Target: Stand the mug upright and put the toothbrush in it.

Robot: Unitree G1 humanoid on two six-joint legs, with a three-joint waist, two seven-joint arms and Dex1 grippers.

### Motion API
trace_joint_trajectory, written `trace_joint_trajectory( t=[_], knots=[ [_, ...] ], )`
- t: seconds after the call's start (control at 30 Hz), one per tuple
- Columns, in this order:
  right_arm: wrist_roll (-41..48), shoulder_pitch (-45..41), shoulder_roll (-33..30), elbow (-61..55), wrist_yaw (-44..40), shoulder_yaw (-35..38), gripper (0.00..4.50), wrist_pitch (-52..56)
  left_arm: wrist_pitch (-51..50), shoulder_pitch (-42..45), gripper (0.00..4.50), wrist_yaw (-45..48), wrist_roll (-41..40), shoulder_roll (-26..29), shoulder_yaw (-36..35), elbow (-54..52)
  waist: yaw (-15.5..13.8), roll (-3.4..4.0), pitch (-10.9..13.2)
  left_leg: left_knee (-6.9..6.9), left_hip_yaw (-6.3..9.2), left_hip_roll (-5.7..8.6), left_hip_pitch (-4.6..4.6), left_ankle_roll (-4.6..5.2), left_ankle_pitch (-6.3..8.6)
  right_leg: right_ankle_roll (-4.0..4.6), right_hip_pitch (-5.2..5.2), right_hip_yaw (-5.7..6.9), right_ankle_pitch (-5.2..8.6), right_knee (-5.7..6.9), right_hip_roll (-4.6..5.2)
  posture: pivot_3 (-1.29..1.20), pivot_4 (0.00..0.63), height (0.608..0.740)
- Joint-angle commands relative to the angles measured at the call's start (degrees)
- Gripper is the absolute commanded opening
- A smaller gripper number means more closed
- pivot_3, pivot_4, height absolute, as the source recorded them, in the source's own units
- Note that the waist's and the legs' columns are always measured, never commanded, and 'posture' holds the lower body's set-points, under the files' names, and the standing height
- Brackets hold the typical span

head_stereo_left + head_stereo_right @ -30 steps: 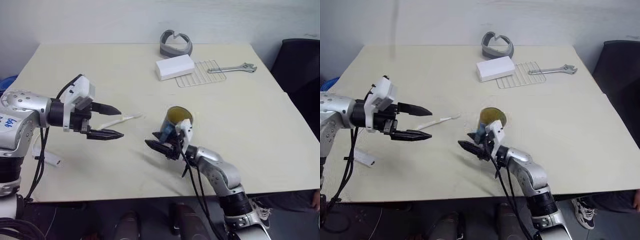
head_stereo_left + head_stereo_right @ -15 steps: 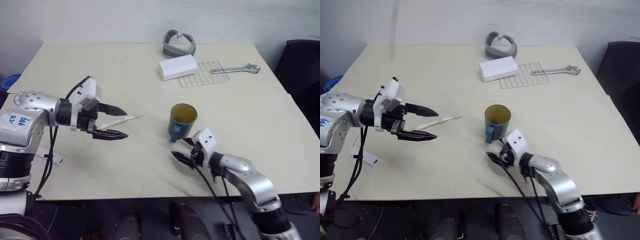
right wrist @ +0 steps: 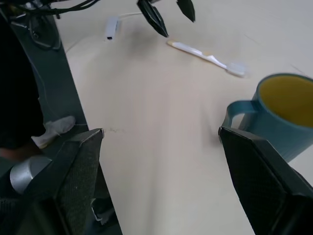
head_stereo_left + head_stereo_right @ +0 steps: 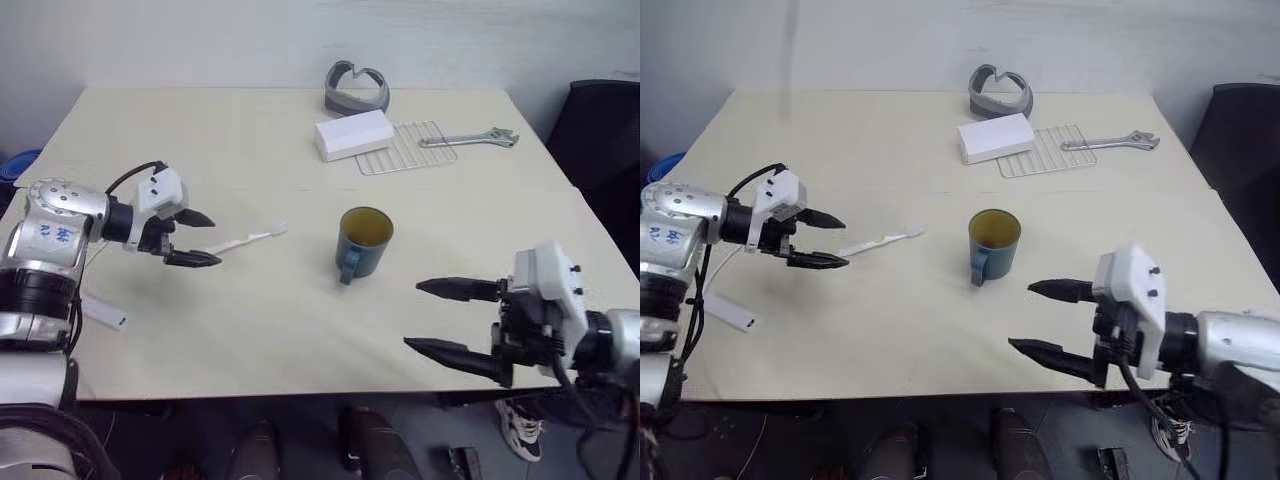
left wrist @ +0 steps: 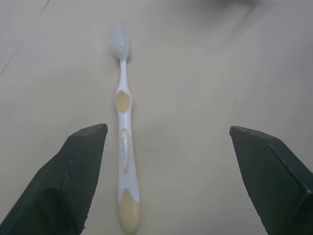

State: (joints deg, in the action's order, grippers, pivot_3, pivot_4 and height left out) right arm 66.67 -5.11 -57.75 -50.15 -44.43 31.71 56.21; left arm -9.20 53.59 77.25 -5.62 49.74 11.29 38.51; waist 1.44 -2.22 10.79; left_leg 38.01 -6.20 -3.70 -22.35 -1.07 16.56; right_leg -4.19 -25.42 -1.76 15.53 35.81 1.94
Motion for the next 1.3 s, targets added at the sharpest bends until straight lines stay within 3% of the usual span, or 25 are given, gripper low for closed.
trace_joint_trajectory(
  t=[0.03, 0.17, 0.37, 0.83, 0.97, 1.07, 1.3],
  knots=[
    [2.36, -0.4, -2.53, 0.4, 0.55, 1.59, 3.92, -1.35, 5.63, 4.69, 4.24, -1.09, 3.78, -2.86, 0.86, 8.52, -0.01, -0.04, -0.01, 0.0, 0.0, 0.0, -0.02, 0.04, 0.02, -0.03, 0.0, -0.01, -0.02, -0.05, 0.02, 0.0, 0.15, 0.74],
    [2.55, -0.66, -2.66, 0.82, 2.41, 0.44, 3.92, -2.89, 10.15, 9.79, 4.24, -3.91, 7.7, -8.26, 2.03, 18.06, -0.08, -0.06, -0.01, 0.04, -0.04, 0.04, -0.16, 0.18, 0.15, -0.52, -0.05, 0.01, -0.29, -0.07, 0.05, 0.0, 0.15, 0.74],
    [1.27, -0.65, -3.57, 1.08, 3.41, -0.41, 3.92, -4.69, 12.48, 14.51, 4.24, -7.57, 13.69, -12.72, 3.95, 28.22, 0.2, -0.06, 0.0, 0.04, -0.09, 0.03, -0.26, 0.31, 0.3, -0.56, -0.15, -0.03, -0.29, -0.15, 0.04, 0.0, 0.15, 0.74],
    [-0.17, 1.46, -4.04, 0.73, 6.04, 0.43, 3.97, -6.56, 12.05, 14.99, 0.14, -6.23, 17.19, -13.46, 3.36, 31.59, 0.05, -0.07, -0.01, 0.1, -0.22, 0.01, -0.13, 0.32, 0.31, -0.54, -0.15, -0.12, -0.29, 0.03, 0.0, 0.0, 0.15, 0.74],
    [1.49, 2.73, -3.48, 0.93, 7.24, 1.26, 3.97, -6.0, 7.7, 15.4, 0.15, -6.33, 13.01, -16.3, -0.96, 30.35, -0.01, -0.07, -0.01, 0.11, -0.21, 0.01, -0.12, 0.32, 0.31, -0.54, -0.15, -0.11, -0.28, 0.08, 0.0, 0.0, 0.15, 0.74],
    [4.07, 4.28, -2.97, 1.22, 8.97, 2.65, 4.48, -5.53, 1.06, 16.3, 0.15, -2.71, 5.74, -19.0, -7.45, 26.8, -0.44, -0.07, 0.0, 0.19, -0.19, 0.02, -0.16, 0.32, 0.31, -0.55, -0.14, -0.09, -0.29, 0.1, 0.0, 0.0, 0.15, 0.74],
    [5.92, 8.66, -2.32, 1.72, 12.62, 7.38, 4.48, -5.58, -18.19, 16.9, 0.15, -7.1, -12.47, -25.92, -20.99, 6.18, -1.21, -0.07, 0.0, 0.23, -0.19, 0.02, -0.2, 0.32, 0.31, -0.61, -0.14, -0.13, -0.32, 0.1, -0.01, 0.0, 0.15, 0.74]
  ],
)
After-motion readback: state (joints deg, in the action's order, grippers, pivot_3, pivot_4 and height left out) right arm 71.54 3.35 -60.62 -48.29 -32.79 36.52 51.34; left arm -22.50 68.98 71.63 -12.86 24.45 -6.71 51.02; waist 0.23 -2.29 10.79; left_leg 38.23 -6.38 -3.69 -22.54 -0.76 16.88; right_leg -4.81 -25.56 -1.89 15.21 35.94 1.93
